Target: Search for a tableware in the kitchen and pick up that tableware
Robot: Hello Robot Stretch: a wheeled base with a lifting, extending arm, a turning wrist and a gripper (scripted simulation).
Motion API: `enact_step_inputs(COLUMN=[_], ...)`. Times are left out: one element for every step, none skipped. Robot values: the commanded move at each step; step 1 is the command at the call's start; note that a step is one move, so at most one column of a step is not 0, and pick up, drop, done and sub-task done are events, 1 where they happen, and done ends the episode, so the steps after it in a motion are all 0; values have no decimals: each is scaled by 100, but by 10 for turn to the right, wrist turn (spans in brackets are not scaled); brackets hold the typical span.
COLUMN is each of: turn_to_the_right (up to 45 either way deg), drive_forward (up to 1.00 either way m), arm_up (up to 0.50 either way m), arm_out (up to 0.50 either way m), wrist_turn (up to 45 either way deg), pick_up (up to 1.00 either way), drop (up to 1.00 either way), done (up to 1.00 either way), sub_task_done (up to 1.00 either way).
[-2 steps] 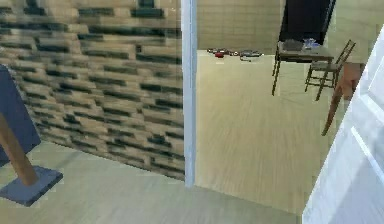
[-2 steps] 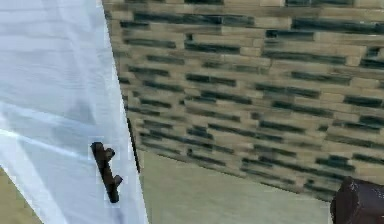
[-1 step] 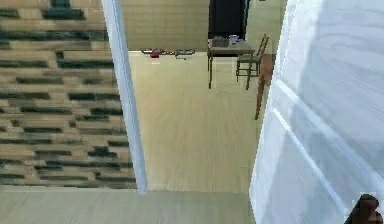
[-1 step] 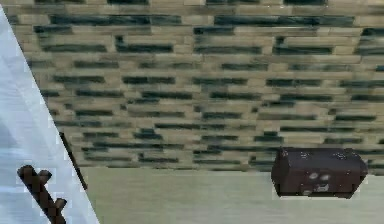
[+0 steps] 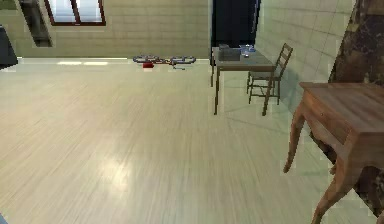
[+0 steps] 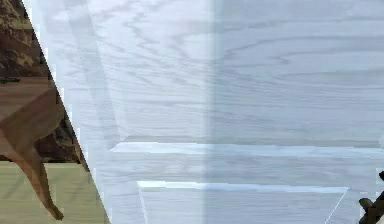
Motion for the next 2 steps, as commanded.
enact_step_inputs(turn_to_the_right=[60, 0], drive_forward=[0, 50], arm_up=[0, 0], arm_out=[0, 0], wrist_turn=[0, 0], pick_up=[0, 0], drop=[0, 0], done=[0, 0], sub_task_done=[0, 0])
